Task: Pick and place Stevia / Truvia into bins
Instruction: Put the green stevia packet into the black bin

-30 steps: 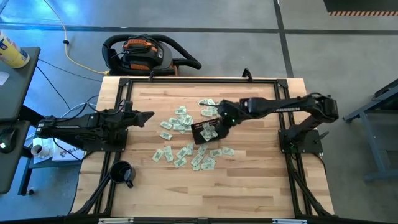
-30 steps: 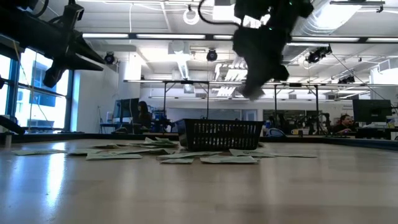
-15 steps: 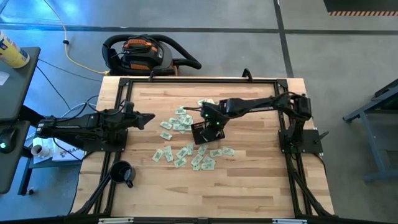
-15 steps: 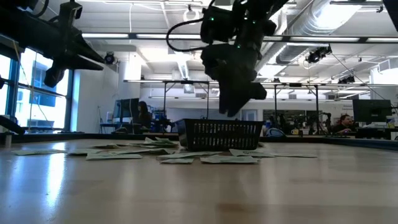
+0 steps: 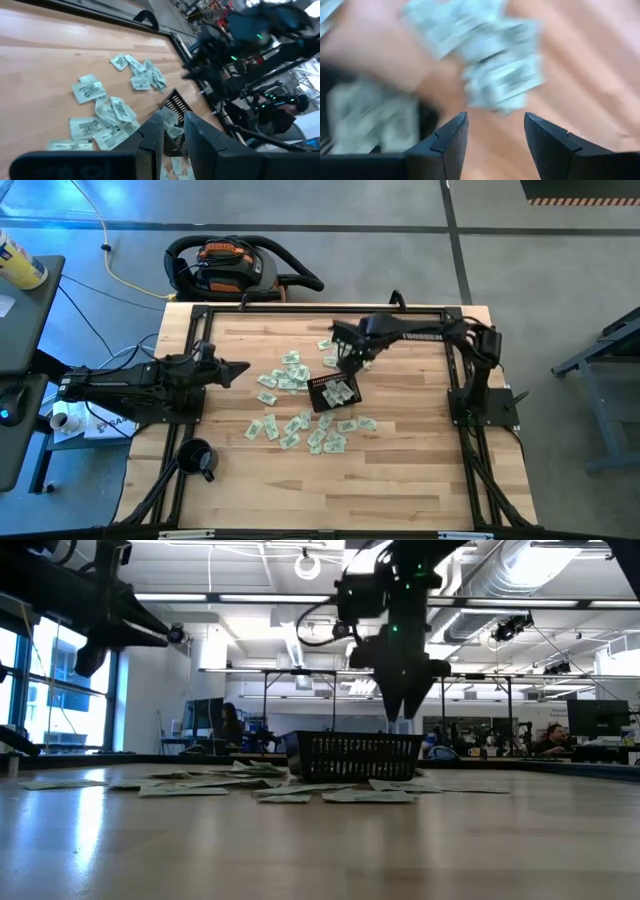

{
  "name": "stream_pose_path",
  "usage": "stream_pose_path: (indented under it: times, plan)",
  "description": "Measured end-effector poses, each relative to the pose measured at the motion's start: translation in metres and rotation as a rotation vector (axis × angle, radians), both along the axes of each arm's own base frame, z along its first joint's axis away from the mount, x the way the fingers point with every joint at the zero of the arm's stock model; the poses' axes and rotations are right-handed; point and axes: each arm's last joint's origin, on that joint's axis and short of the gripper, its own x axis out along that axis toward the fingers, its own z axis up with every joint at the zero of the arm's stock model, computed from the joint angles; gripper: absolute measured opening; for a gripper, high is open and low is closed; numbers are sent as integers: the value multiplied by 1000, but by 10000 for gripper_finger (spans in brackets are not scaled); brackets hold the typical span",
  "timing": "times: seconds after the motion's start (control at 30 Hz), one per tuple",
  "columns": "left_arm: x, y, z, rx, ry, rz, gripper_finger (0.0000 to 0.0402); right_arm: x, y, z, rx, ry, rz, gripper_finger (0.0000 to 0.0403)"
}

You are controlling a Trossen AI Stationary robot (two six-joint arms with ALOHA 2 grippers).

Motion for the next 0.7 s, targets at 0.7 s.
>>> stream_pose_path:
  times: [0.7]
  plan:
    - [1,0,6,16,-64,4,111,-1,-81,-60,95,-40,-54,189]
